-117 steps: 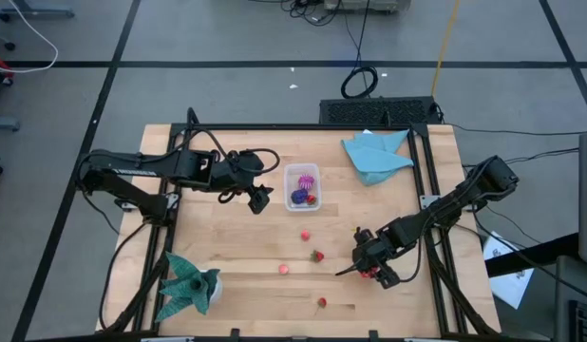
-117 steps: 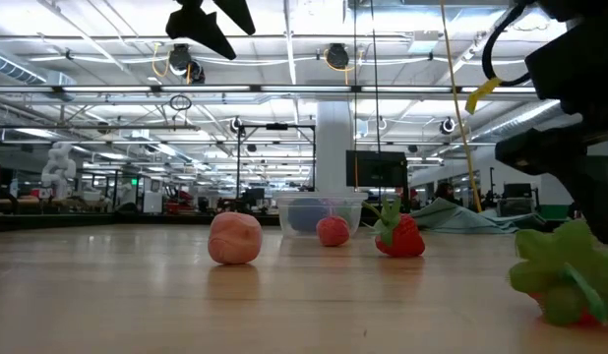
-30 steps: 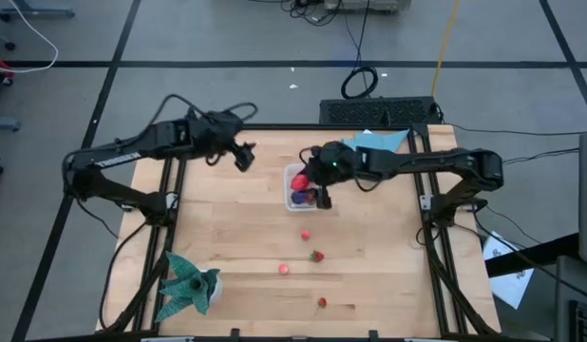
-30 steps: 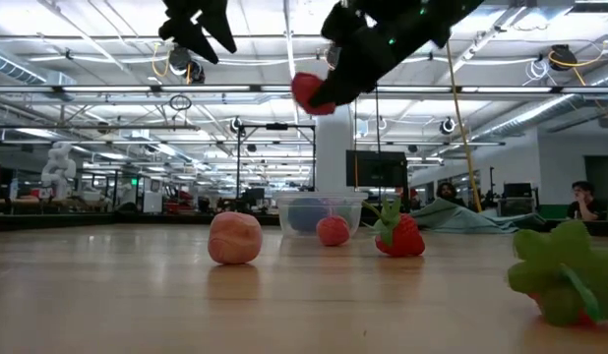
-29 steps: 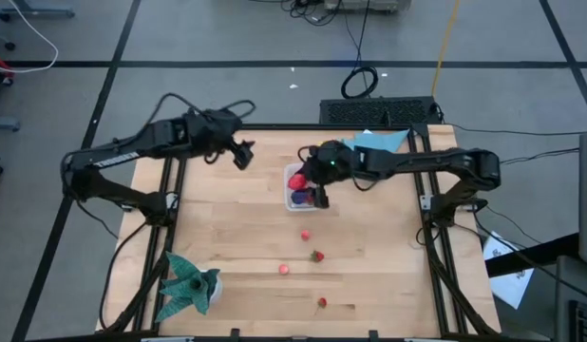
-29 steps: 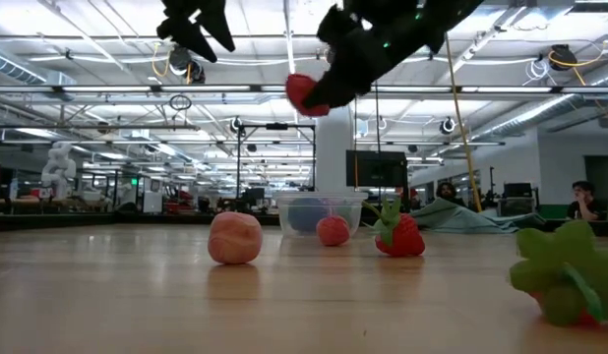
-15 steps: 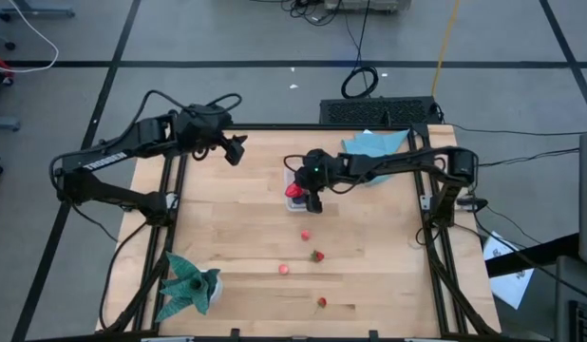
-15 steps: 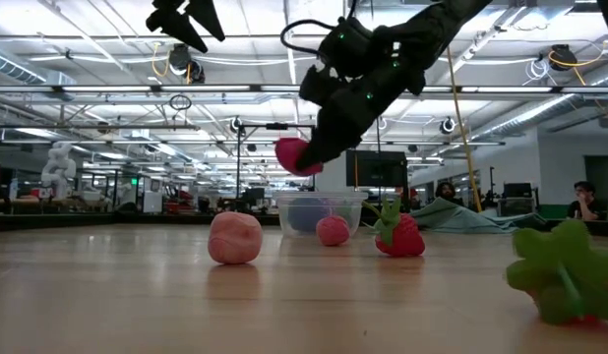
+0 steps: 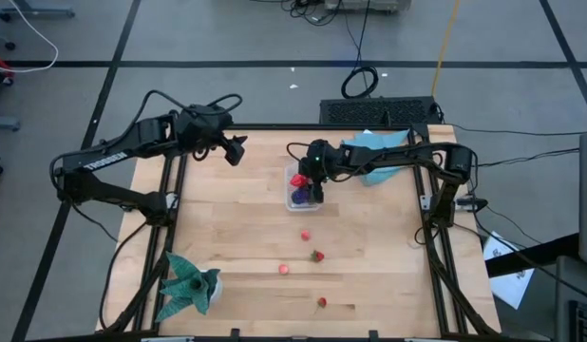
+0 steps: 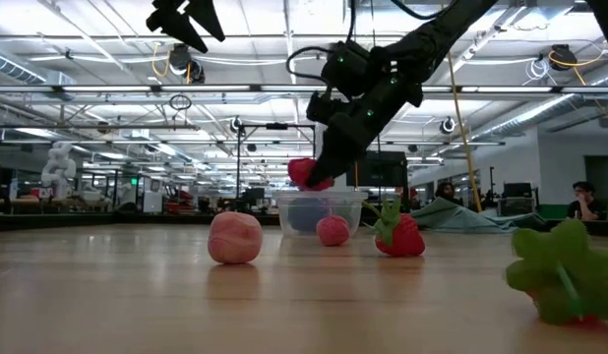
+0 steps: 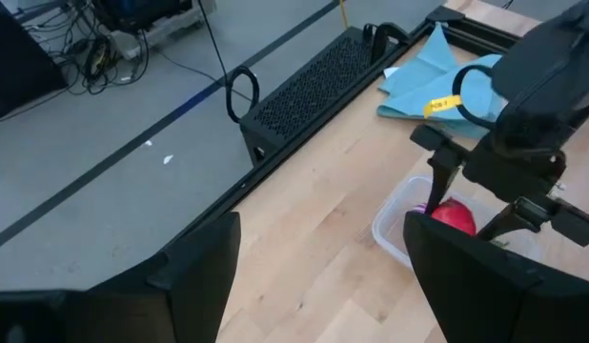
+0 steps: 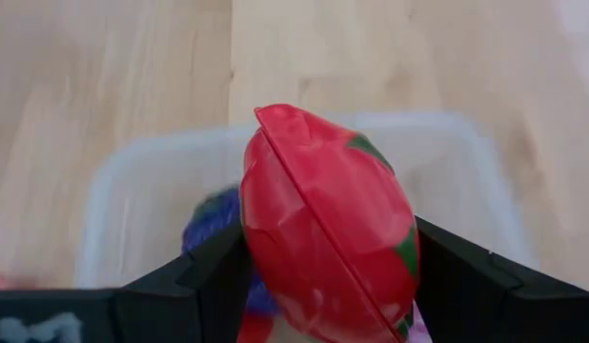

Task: Pick and placing Produce into tupperware
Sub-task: Put the red dragon fruit into the transparent bin

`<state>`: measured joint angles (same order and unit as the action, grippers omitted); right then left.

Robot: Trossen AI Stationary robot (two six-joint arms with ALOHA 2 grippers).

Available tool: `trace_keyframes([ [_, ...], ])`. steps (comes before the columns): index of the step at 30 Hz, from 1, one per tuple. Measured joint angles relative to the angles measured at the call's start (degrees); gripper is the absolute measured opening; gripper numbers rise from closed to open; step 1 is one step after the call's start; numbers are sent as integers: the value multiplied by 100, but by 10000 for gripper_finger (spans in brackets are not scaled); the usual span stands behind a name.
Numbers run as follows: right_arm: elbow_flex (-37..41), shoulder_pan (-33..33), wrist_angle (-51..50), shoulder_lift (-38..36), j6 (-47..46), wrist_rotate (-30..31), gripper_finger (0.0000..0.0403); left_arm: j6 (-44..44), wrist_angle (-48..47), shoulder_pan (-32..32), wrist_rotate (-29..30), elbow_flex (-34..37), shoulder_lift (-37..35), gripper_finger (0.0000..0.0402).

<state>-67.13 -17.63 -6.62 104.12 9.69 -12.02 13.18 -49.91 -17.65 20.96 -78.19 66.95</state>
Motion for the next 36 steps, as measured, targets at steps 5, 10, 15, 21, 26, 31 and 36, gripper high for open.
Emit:
trace_keyframes([
  [5, -7, -35, -209, -13, 72, -5, 238, -73, 2, 0, 8, 0, 3, 296],
  [10, -319, -17, -882, -3, 320, 130, 238, -97, 7, 0, 12, 0, 3, 296],
  [15, -761, 46, -1351, -4, 545, 334, 238, -104, 9, 0, 12, 0, 3, 296],
  [21, -1037, 48, -1605, -9, 593, 335, 238, -104, 9, 0, 14, 0, 3, 296],
  [26, -1128, 48, -1927, -9, 600, 339, 238, -106, 7, 0, 14, 0, 3, 296],
  [31, -1252, 48, -2068, -8, 602, 337, 238, -158, 7, 0, 16, 0, 3, 296],
  [36, -1345, 140, -2172, -7, 602, 345, 238, -160, 9, 0, 17, 0, 3, 296],
])
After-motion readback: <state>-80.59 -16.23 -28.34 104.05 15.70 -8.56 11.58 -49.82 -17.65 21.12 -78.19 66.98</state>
